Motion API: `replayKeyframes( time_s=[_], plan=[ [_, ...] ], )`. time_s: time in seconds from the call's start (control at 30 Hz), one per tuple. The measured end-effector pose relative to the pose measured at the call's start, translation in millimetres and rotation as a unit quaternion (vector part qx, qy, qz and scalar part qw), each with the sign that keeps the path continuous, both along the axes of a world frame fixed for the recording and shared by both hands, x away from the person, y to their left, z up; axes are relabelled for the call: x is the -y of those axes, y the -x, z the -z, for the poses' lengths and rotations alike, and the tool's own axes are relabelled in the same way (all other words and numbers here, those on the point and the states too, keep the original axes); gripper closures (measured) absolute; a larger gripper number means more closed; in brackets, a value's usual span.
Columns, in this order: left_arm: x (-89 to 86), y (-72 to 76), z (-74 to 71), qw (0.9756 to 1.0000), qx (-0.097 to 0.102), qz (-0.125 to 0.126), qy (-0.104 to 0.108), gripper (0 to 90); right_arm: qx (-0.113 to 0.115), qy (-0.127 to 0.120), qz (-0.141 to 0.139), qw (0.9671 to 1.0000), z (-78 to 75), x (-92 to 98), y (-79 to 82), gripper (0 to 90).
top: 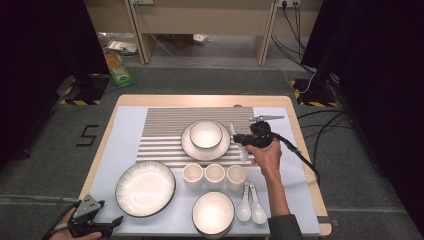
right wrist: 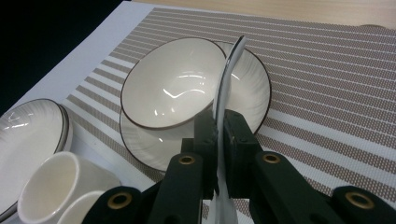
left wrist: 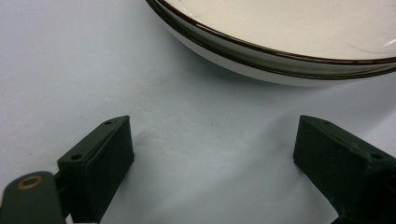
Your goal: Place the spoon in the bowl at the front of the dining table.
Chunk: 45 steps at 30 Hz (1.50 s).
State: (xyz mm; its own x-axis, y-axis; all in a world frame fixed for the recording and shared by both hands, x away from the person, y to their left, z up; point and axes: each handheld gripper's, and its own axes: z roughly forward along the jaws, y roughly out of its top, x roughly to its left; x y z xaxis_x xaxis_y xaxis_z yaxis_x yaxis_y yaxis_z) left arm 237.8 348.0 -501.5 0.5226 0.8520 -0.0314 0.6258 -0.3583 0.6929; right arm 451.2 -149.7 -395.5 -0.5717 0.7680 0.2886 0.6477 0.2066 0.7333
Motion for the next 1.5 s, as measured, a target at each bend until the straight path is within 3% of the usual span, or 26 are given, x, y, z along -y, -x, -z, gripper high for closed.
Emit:
replayKeyframes(
  time_s=[0.13, 0.23, 0.53, 0.63, 1.0, 1.1, 1.5],
  plan=[
    [0.0, 0.0, 0.0, 1.0, 0.0, 0.0, 0.0, 10.7, -0.002, -0.001, 0.001, 1.0, -1.4, -9.2, -8.6, 85.0],
    [-0.1, 0.3, 0.3, 1.0, 0.001, -0.001, 0.002, 10.8, -0.007, -0.02, 0.004, 0.9998, 0.0, -13.4, -15.5, 85.0],
    [-0.2, 0.3, 0.3, 1.0, 0.001, -0.001, 0.002, 10.8, -0.009, -0.02, 0.016, 0.9996, -1.0, -27.6, -34.3, 85.0],
    [-0.2, 0.1, 0.2, 1.0, 0.001, 0.0, 0.001, 10.8, -0.015, -0.034, 0.023, 0.9991, -0.1, -31.3, -41.0, 85.0],
    [-0.2, -0.1, 0.1, 1.0, 0.001, 0.0, 0.001, 10.8, -0.02, -0.028, 0.034, 0.9988, 2.6, -44.6, -55.2, 84.9],
    [-0.3, 0.2, 0.3, 1.0, 0.002, -0.001, 0.002, 10.8, -0.02, -0.038, 0.038, 0.9984, 1.2, -49.0, -59.1, 84.9],
    [-0.3, 0.1, 0.3, 1.0, 0.001, 0.0, 0.002, 10.7, -0.033, -0.033, 0.062, 0.997, 15.1, -58.7, -74.1, 84.9]
  ],
)
